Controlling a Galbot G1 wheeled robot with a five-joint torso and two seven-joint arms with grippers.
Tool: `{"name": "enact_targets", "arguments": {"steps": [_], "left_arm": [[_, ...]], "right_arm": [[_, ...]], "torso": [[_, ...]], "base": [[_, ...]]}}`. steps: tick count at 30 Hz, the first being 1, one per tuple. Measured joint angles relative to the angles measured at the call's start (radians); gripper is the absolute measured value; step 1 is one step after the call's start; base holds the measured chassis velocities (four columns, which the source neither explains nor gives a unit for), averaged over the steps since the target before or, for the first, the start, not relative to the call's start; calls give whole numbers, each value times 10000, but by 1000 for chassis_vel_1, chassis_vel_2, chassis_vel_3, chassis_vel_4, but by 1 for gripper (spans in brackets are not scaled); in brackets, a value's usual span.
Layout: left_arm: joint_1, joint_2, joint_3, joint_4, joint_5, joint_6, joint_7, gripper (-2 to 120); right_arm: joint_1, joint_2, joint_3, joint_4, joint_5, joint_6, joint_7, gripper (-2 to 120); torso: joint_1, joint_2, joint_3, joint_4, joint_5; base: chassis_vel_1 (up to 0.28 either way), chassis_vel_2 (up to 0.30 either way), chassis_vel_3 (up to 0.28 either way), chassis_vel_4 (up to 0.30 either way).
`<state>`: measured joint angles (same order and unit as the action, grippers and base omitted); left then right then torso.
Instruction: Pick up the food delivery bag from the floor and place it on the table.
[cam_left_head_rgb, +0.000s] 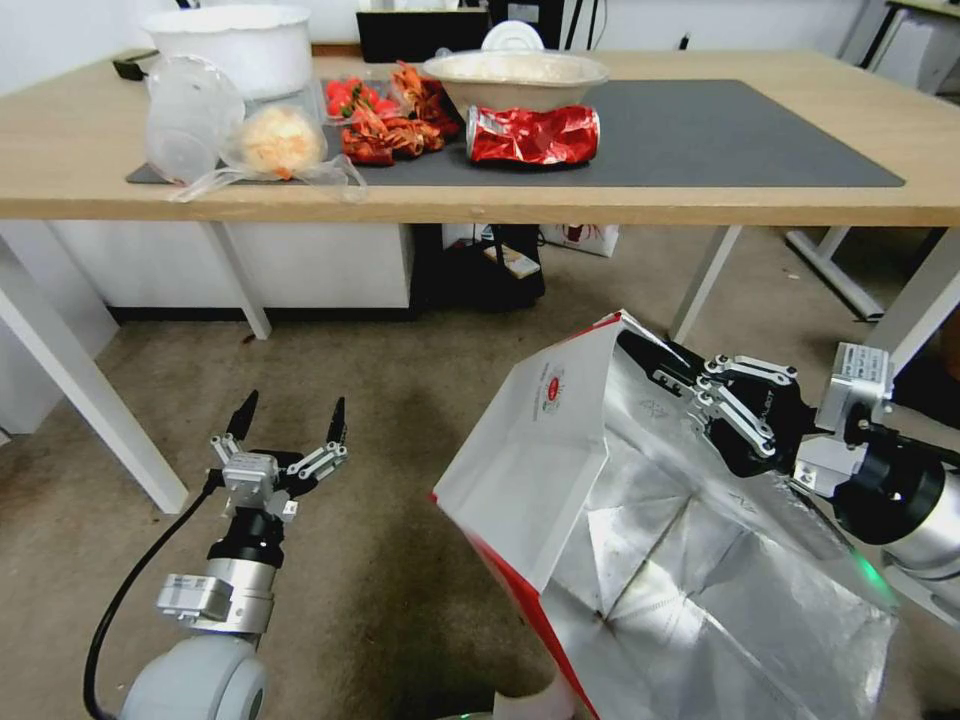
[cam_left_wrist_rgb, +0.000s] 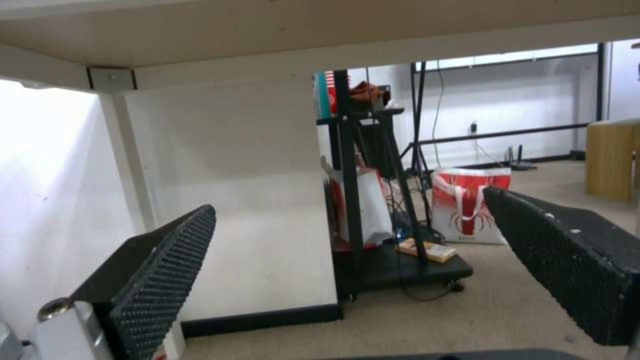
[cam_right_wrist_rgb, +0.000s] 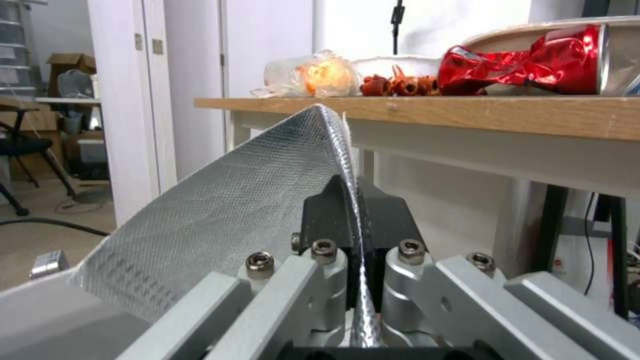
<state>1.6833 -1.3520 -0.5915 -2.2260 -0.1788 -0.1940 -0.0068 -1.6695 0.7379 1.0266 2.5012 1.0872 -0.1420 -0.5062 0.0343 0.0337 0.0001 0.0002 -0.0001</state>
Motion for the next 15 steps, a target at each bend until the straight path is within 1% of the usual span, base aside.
{"name": "enact_targets", "arguments": {"steps": [2,4,6,15], "left_arm": [[9,-1,13,-13,-32,-36,18,100],[5,-2,36,80,-39,-330,61,100],[12,-3,36,125,-30,-415,90,100],[82,-17,49,103,18,-452,94,100]], "right_arm": [[6,9,9,-3,0,20,-12,0],[6,18,18,-29,0,80,-76,0],[3,21,23,-36,-4,90,-103,0],[3,51,21,-46,-23,110,-120,0]], "torso": [[0,0,0,0,2],[0,46,43,-1,2],[0,83,78,0,0],[16,453,434,0,0]], "base": [[0,0,0,0],[0,0,0,0],[0,0,0,0],[0,0,0,0]]}}
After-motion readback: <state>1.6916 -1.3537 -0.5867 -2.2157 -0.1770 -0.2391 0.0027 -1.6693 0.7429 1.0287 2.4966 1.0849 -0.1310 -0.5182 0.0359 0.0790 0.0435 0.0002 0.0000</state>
